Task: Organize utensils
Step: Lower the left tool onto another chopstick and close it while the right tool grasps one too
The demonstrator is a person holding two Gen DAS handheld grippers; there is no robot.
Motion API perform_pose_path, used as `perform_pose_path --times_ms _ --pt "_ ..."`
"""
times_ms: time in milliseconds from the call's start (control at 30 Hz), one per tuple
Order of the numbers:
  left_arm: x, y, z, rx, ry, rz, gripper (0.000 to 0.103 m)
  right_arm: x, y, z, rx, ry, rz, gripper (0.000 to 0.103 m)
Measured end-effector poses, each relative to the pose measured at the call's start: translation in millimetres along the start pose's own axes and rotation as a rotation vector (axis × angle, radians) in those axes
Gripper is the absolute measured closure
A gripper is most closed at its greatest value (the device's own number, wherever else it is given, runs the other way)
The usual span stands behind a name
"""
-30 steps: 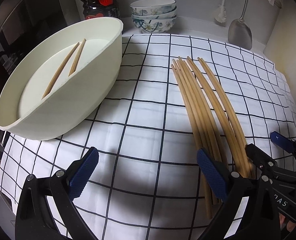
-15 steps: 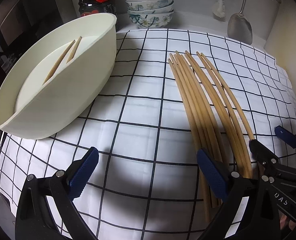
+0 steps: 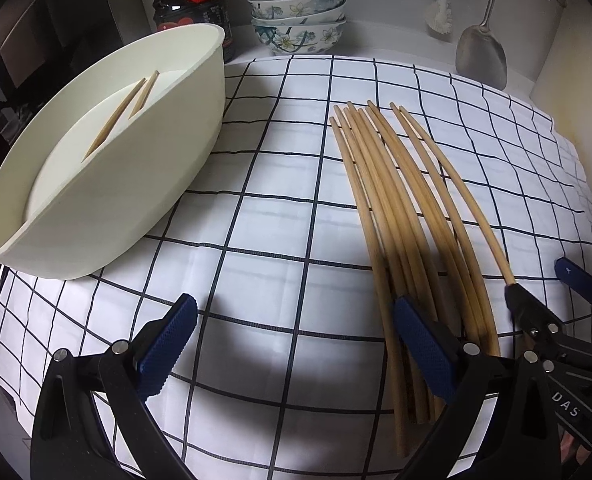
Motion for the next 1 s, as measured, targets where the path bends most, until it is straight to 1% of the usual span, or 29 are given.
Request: perform_pose_path --times_ms 67,133,233,300,467,700,767,833,867,933,967,1000 --pt "1.6 1.3 -0.2 -0.007 0.005 -0.013 0.005 -0.5 -2.0 -0.6 0.004 -0.001 -0.003 0.031" --pt "1.3 1.5 -0.6 -0.008 0.004 -0.009 0.005 -0.4 -2.7 -0.2 0.004 -0.001 -0.006 0.031" --pt "0.2 2.4 -1.6 0.001 0.002 0.022 0.005 -0.4 -3.4 0.3 0.008 -0.003 -0.012 0.031" --pt "2.2 5.0 -2.8 0.002 0.018 0.049 0.005 -0.5 -4.1 0.2 0.011 -0.004 -0.014 0.031" --pt "3.9 14.4 -2.7 -0.034 0.02 0.03 0.005 1.4 -2.6 2.2 0.007 -0.006 -0.007 0.031" --pt "9.1 9.9 10.5 -0.013 -0.001 0.063 0.007 8.5 6.2 12.7 -0.029 -0.024 0.0 0.031" --pt "8.8 7.5 13.2 -0.004 -0.011 0.055 0.013 10.9 8.9 16.0 -0.044 -0.033 0.01 0.031" --pt "8.2 7.1 16.2 -0.014 -0.014 0.013 0.027 13.6 11.7 20.1 -0.06 -0.044 0.017 0.033" --pt "7.3 6.4 16.0 -0.016 -0.016 -0.002 0.03 14.5 12.4 22.0 -0.061 -0.045 0.03 0.039" --pt "4.9 1.9 16.4 0.003 -0.029 -0.014 0.044 16.5 14.8 25.4 -0.064 -0.046 0.049 0.044" --pt "3.8 -1.0 16.2 0.014 -0.034 -0.02 0.048 17.2 17.6 26.3 -0.078 -0.051 0.054 0.048" --pt "3.3 -4.2 16.8 0.023 -0.039 -0.029 0.056 17.5 20.4 27.1 -0.091 -0.055 0.063 0.051"
Point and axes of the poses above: each gripper's, at about its wrist camera, not at the fingertips, and x roughly the way its jaws point, y to its left, z to its top, the point moved 1 cm from there along x, roughly the way its jaws point, and after that the axes turned 7 degrees about x, right-handed, at the moved point
